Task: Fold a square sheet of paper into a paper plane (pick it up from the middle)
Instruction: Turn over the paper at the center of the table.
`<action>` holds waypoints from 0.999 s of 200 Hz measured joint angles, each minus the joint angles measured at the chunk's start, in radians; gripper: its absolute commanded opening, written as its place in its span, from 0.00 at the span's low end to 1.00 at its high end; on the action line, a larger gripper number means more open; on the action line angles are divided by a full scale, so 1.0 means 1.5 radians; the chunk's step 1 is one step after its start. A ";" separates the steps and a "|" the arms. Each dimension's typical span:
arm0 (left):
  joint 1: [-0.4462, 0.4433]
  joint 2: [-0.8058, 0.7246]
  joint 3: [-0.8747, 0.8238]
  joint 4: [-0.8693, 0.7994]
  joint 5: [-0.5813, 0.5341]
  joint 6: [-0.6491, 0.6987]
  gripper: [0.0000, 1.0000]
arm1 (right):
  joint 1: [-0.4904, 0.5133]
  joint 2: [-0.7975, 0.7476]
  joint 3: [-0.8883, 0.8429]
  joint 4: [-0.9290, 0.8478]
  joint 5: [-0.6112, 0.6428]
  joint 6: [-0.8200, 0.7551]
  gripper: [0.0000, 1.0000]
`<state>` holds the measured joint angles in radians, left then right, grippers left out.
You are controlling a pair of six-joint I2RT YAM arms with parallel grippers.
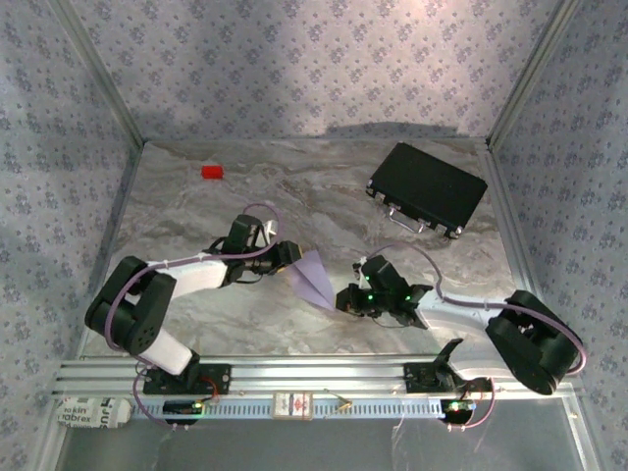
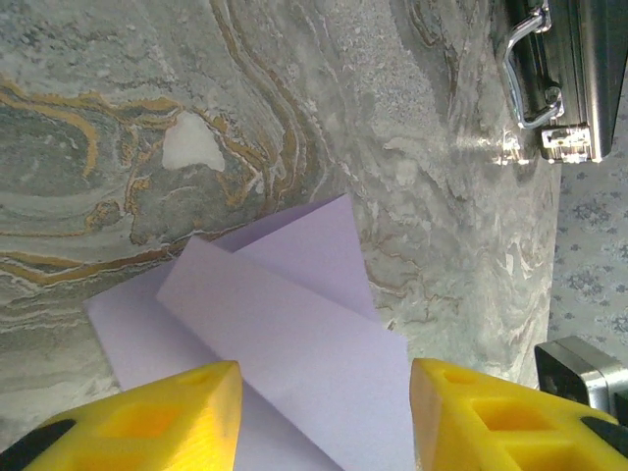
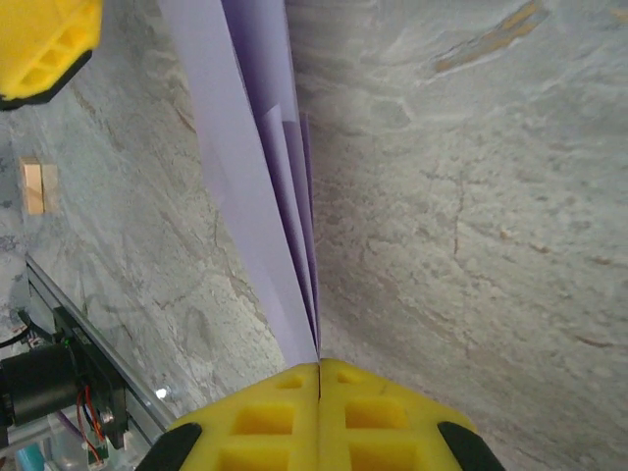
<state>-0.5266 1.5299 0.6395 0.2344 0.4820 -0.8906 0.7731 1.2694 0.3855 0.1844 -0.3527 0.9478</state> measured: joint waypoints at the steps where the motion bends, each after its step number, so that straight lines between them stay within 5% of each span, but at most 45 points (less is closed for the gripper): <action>1: 0.000 -0.001 -0.001 0.000 0.000 0.000 0.48 | -0.001 -0.001 0.000 -0.001 0.000 -0.001 0.03; 114: 0.001 -0.090 -0.027 -0.031 -0.055 0.007 0.48 | -0.021 -0.141 0.134 -0.303 0.137 -0.147 0.04; 148: 0.001 -0.136 -0.037 -0.045 -0.088 0.017 0.48 | 0.024 -0.163 0.248 -0.455 0.277 -0.210 0.04; 200: 0.031 -0.217 -0.073 -0.078 -0.140 0.023 0.52 | 0.146 -0.109 0.385 -0.717 0.636 -0.210 0.02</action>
<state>-0.4808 1.2041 0.5304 0.1181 0.2714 -0.8562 0.9928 1.1057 0.9630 -0.8913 0.6018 0.6323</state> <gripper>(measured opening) 0.502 0.052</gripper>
